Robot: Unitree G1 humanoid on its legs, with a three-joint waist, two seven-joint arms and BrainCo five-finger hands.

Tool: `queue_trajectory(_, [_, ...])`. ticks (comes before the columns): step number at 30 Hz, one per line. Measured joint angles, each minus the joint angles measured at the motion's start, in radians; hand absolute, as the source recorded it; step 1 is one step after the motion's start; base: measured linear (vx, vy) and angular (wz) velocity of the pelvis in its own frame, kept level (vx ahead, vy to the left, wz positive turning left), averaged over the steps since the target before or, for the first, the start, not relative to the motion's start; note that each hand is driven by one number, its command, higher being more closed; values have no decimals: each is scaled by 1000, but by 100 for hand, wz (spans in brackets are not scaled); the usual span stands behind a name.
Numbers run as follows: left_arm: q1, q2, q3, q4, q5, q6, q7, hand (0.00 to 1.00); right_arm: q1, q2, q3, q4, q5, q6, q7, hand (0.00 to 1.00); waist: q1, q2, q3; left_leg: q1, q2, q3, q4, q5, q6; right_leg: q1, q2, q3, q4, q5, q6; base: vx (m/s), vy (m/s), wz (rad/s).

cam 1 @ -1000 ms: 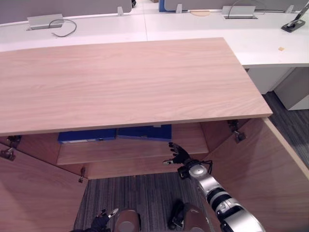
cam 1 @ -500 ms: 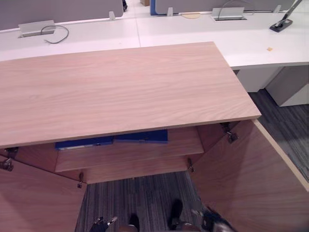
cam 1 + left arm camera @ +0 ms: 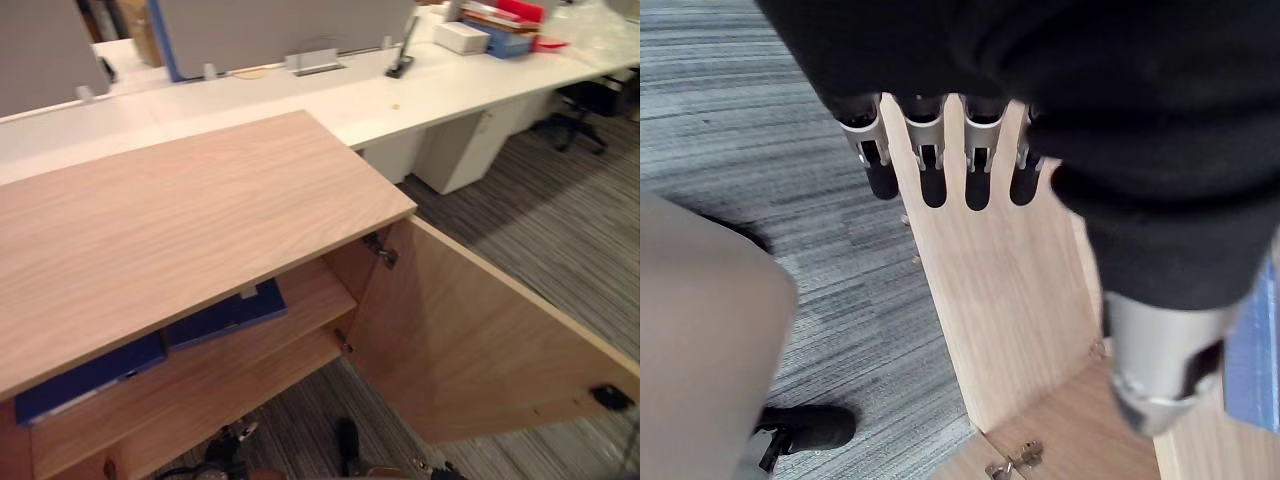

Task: Walk over to the cabinet, pick up the folder, carry it to the office cabinet, place the folder inside the office cabinet, then close the office cabinet door

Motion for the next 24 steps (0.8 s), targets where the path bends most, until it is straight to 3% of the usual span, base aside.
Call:
queue_trajectory(3, [11, -2, -1, 16, 15, 2, 0, 0, -4, -9, 73, -28, 1, 2, -2, 0, 0, 4, -8, 63, -26, 153, -102, 32, 21, -60, -8, 70, 49, 2, -3, -33, 153, -140])
queue_trajectory(6, [8, -8, -14, 34, 44, 4, 0, 0, -2, -10, 65, -30, 5, 1, -11, 0, -14, 13, -15, 157, -33, 227, -193, 51, 2, -71, 22, 105, 112, 14, -3, 96, 37, -89])
queue_trajectory(10, [-33, -40, -8, 33, 41, 5, 0, 0, 1, -5, 47, -28, 6, 0, -13, 0, -19, 11, -17, 193, -36, 238, -242, 83, -4, -72, 38, 124, 117, 12, -2, 119, -26, -29])
queue_trajectory(15, [-38, -69, 24, 31, 40, 7, 0, 0, 2, 22, -69, -28, 29, 1, -21, 0, -21, 7, -15, 212, -45, 238, -246, 109, 0, -70, 40, 138, 136, -5, -9, 2, -45, -9])
queue_trajectory(18, [-38, -71, 47, 12, 41, 8, 0, 0, 0, 24, -67, -29, 41, 1, -27, 0, -20, -8, 19, 244, -47, 246, -258, 107, 1, -68, 43, 130, 183, -35, -9, -83, -35, 0])
queue_trajectory(20, [-41, -70, 60, 11, 42, 8, 1, 0, -4, 24, -64, -30, 41, 1, -27, 0, -22, -14, 36, 260, -47, 267, -271, 83, 12, -98, 38, 63, 254, -81, -29, -130, -28, -13])
queue_trajectory(21, [-46, -72, 78, 2, 42, 9, 4, 0, -10, 15, -60, -30, 41, 0, -27, 0, -14, 12, 39, 257, -20, 298, -266, 78, 16, -136, 14, -44, 341, -140, -49, -93, -21, -43])
queue_trajectory(22, [-34, -73, 100, -7, 40, 10, 11, 0, -15, 9, -50, -31, 42, -1, -28, 0, -19, 0, 48, 258, -10, 313, -259, 83, 7, -193, -30, -139, 569, -198, -81, -41, -13, -40])
queue_trajectory(23, [-29, -73, 105, -9, 40, 10, 12, 0, -11, 9, -49, -32, 44, -2, -28, 0, -22, 0, 47, 259, -9, 309, -259, 84, 4, -203, -57, -175, 668, -243, -74, 39, -9, -17])
queue_trajectory(24, [-27, -75, 113, -9, 39, 10, 13, 0, -7, 5, -48, -32, 43, -2, -28, 0, -25, 7, 41, 261, -3, 308, -260, 85, -2, -188, -108, -230, 785, -339, -68, 84, -13, 0])
